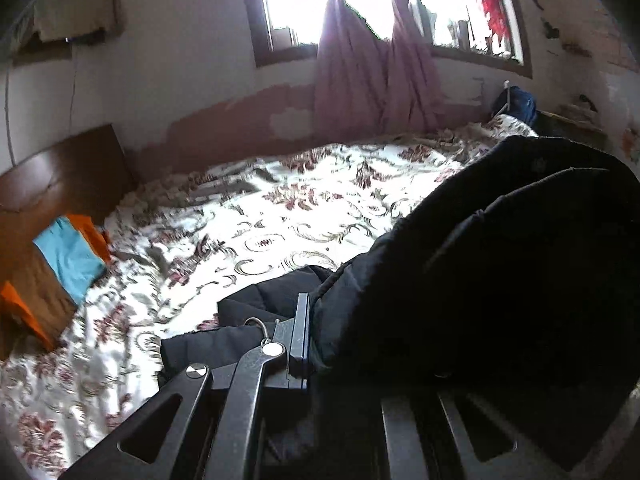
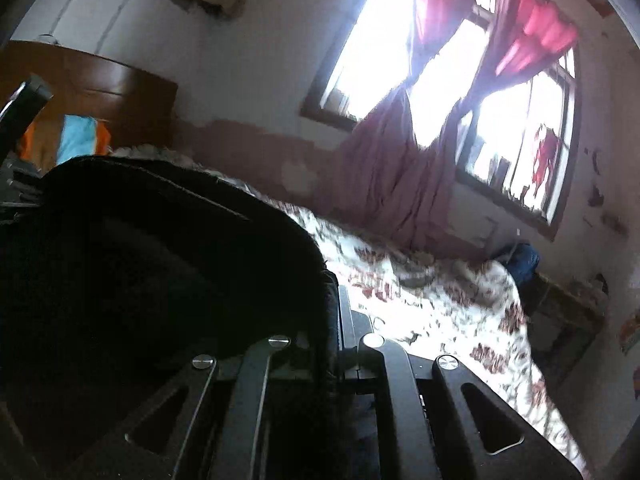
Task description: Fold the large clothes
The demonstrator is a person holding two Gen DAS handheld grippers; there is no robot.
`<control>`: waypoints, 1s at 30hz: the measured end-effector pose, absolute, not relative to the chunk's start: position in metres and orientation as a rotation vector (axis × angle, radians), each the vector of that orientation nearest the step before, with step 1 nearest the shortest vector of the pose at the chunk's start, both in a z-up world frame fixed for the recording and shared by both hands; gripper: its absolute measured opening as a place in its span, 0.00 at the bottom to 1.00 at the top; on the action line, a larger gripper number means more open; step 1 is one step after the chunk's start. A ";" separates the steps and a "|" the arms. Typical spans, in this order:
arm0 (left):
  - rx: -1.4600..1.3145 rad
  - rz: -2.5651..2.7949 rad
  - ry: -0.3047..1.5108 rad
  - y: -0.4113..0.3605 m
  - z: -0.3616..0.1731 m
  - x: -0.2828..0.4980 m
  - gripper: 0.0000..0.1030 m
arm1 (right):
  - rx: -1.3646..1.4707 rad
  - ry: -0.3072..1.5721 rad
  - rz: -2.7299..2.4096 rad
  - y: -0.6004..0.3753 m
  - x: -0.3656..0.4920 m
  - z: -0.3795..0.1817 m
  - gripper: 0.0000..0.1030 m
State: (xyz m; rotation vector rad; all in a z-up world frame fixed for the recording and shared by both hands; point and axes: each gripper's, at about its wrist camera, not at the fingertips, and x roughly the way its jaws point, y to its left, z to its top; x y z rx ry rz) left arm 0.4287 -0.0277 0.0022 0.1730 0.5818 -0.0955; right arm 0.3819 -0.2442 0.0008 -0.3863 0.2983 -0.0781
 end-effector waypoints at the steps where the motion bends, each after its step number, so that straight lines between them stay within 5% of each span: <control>1: 0.170 -0.094 0.594 -0.029 -0.005 0.436 0.07 | -0.361 0.319 -0.086 -0.246 0.391 -0.005 0.06; 5: 0.126 -0.090 0.653 -0.031 -0.037 0.457 0.07 | -0.325 0.354 -0.097 -0.247 0.403 -0.022 0.16; 7: 0.092 -0.088 0.640 -0.028 -0.042 0.454 0.07 | -0.320 0.343 -0.098 -0.248 0.400 -0.028 0.33; 9: 0.094 -0.090 0.614 -0.027 -0.043 0.448 0.08 | -0.309 0.317 -0.111 -0.252 0.394 -0.028 0.67; 10: 0.101 -0.092 0.609 -0.027 -0.044 0.445 0.08 | -0.299 0.295 -0.117 -0.254 0.389 -0.027 0.71; 14: 0.077 -0.098 0.601 -0.024 -0.037 0.443 0.11 | -0.240 0.233 -0.120 -0.269 0.369 -0.017 0.74; 16: 0.025 -0.112 0.586 -0.016 -0.028 0.440 0.22 | -0.218 0.218 -0.118 -0.275 0.359 -0.012 0.77; 17: 0.004 -0.122 0.577 -0.013 -0.021 0.442 0.37 | -0.211 0.210 -0.113 -0.278 0.352 -0.011 0.80; 18: -0.026 -0.133 0.550 -0.009 -0.016 0.437 0.67 | -0.204 0.200 -0.104 -0.280 0.345 -0.009 0.85; 20: -0.051 -0.104 0.464 -0.004 -0.004 0.422 0.99 | -0.196 0.191 -0.083 -0.282 0.332 -0.009 0.91; 30: 0.108 -0.278 0.448 -0.034 -0.020 0.370 0.99 | -0.225 0.422 0.179 -0.272 0.304 -0.049 0.93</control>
